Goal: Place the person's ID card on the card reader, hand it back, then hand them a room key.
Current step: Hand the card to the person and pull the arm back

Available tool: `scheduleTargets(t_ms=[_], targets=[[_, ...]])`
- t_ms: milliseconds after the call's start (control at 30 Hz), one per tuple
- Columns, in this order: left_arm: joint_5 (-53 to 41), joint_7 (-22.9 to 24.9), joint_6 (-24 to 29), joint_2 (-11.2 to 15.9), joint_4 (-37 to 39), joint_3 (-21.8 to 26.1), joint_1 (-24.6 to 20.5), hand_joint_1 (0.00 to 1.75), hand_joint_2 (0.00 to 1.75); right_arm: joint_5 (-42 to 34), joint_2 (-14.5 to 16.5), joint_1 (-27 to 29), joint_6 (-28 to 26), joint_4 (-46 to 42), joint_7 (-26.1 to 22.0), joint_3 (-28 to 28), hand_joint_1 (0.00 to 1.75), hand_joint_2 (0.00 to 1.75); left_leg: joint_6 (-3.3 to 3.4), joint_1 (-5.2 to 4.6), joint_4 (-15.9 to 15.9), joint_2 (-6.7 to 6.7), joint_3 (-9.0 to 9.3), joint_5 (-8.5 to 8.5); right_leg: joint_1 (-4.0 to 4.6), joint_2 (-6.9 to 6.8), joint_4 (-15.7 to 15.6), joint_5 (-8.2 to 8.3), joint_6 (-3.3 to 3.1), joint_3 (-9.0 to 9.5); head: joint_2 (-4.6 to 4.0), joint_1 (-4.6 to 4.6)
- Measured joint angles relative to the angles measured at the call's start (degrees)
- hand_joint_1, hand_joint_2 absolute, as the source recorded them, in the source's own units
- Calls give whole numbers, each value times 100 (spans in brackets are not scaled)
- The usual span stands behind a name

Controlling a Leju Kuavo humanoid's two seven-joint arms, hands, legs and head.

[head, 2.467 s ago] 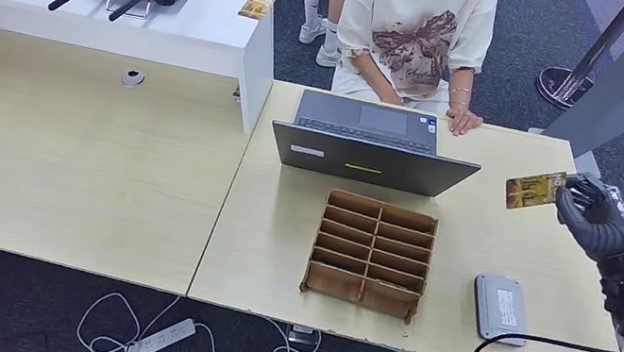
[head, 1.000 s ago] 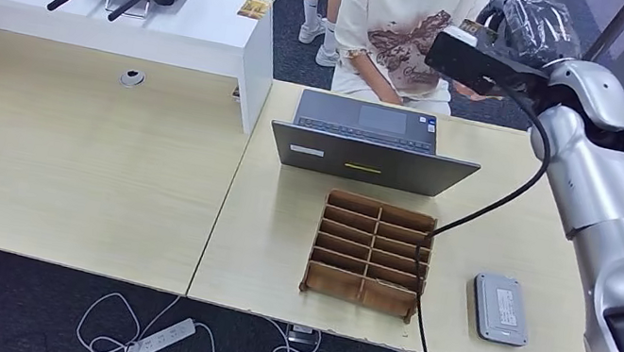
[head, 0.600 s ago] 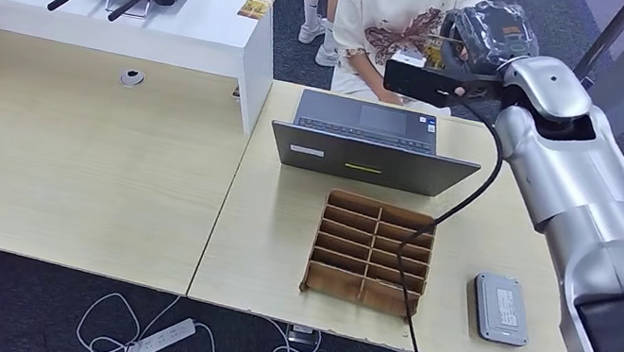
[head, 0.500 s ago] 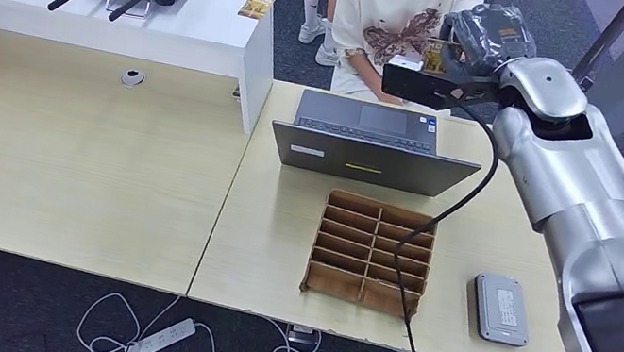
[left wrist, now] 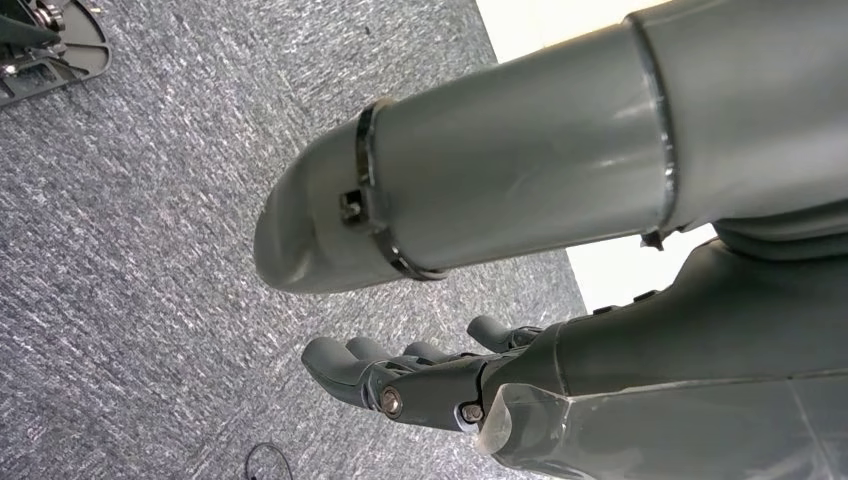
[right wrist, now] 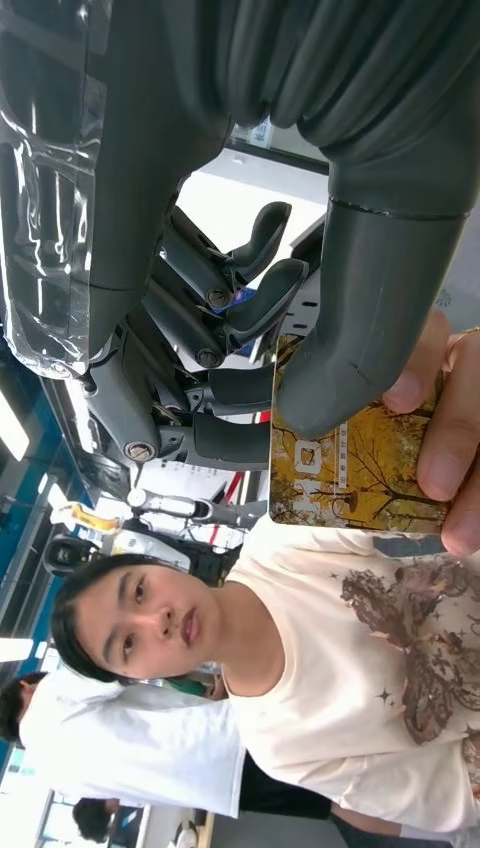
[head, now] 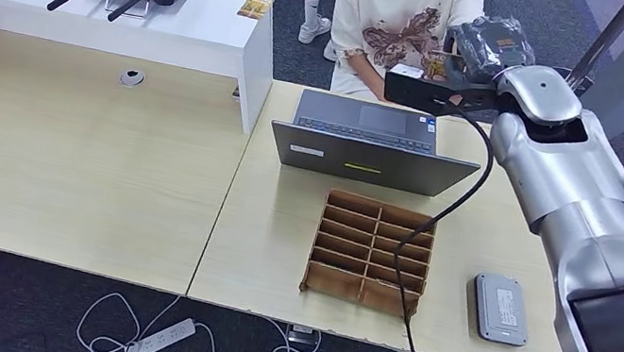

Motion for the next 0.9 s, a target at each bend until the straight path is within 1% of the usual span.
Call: scheduleTargets(t_ms=[33,100,133,167,333,467,633,767,900], targets=[[-1,0,1,0,0,0,0,0,0,2,2,0,-1,12,5,3,123,175,0,0,0,0,0,0,0,0,0,0,0,0,0,1],[-3,0,2,0,0,0,1,0,0,8,4,0,-1,32,16,5,36,175,0,0,0,0,0,0,0,0,0,0,0,0,0,1],[-7,0,3,0,0,0,1,0,0,11,6,0,0,41,17,5,5,175,0,0,0,0,0,0,0,0,0,0,0,0,0,1],[-12,0,4,0,0,0,1,0,0,10,10,1,0,50,18,4,0,175,0,0,0,0,0,0,0,0,0,0,0,0,0,1],[-27,4,16,0,0,0,1,0,0,-116,28,5,-113,71,-36,-88,0,175,0,0,0,0,0,0,0,0,0,0,0,0,0,1],[-14,11,40,-2,0,0,2,0,0,-494,33,27,-382,25,-204,-377,0,175,0,0,0,0,0,0,0,0,-1,0,0,0,0,1],[-3,27,64,-2,0,0,2,0,0,-1208,33,146,-532,-106,-558,-957,0,175,0,0,0,0,1,0,0,0,-1,0,0,0,0,0],[28,35,98,-2,0,0,2,0,0,-1929,33,313,-627,-291,-971,-1540,0,175,0,0,0,0,1,0,0,0,-2,0,0,0,0,0],[109,35,121,-2,0,0,4,0,0,-2751,24,653,-481,-656,-1428,-2129,0,175,0,0,0,0,1,0,0,0,-3,0,0,0,0,1]])
